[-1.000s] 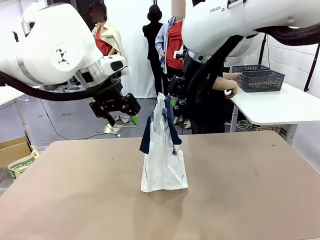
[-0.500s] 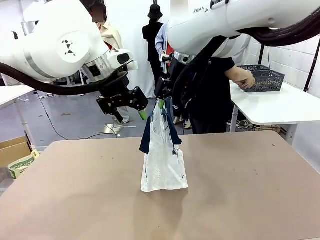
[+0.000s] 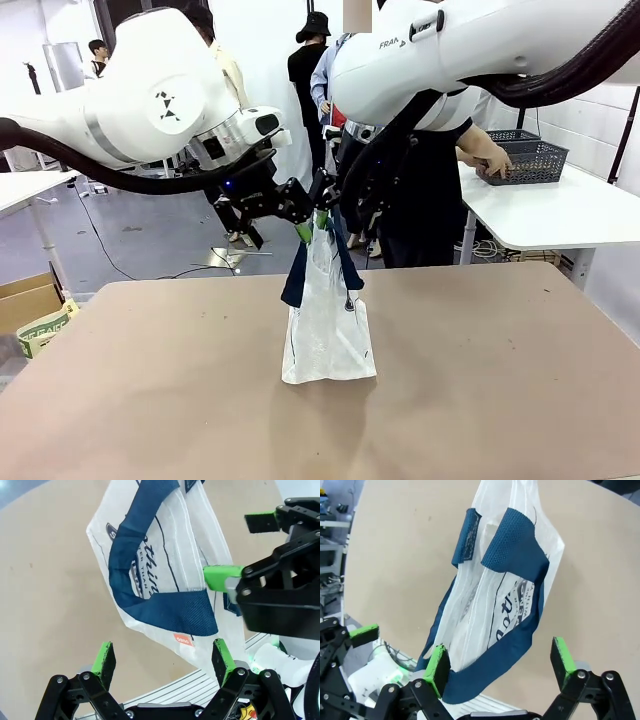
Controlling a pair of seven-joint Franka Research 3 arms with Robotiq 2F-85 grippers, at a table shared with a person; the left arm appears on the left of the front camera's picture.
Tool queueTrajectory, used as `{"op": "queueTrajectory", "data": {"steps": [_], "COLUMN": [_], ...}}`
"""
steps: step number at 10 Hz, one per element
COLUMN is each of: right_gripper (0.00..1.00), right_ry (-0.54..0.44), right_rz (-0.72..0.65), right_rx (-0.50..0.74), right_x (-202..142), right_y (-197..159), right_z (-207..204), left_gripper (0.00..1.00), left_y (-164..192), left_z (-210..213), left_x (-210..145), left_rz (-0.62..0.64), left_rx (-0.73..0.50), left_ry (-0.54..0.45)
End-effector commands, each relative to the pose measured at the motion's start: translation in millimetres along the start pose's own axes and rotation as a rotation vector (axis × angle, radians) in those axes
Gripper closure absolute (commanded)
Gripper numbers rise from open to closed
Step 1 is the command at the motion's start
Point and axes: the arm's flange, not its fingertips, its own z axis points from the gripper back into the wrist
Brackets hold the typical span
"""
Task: Transfer purchased items from the store into the shopping bag.
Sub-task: Open the Reusable shopping bag in the center of the table.
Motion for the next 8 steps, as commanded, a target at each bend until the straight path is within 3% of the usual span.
{"op": "queueTrajectory", "data": {"steps": [1,8], "right_gripper": [0.00,0.00], "right_ry": [0.022,0.032], "right_rz": [-0.031,-0.070], "right_rx": [-0.003,-0.015], "right_x": [9,15], "right_y": [-1,-12], "right_z": [-4,-11], "left_gripper": [0.00,0.00], "left_y": [-6,-9], "left_z": [-1,5], "left_x": [13,12], "left_rz": [0.033,0.025], "left_rx": [0.011,0.007], "left_ry": [-0.004,-0.010]}}
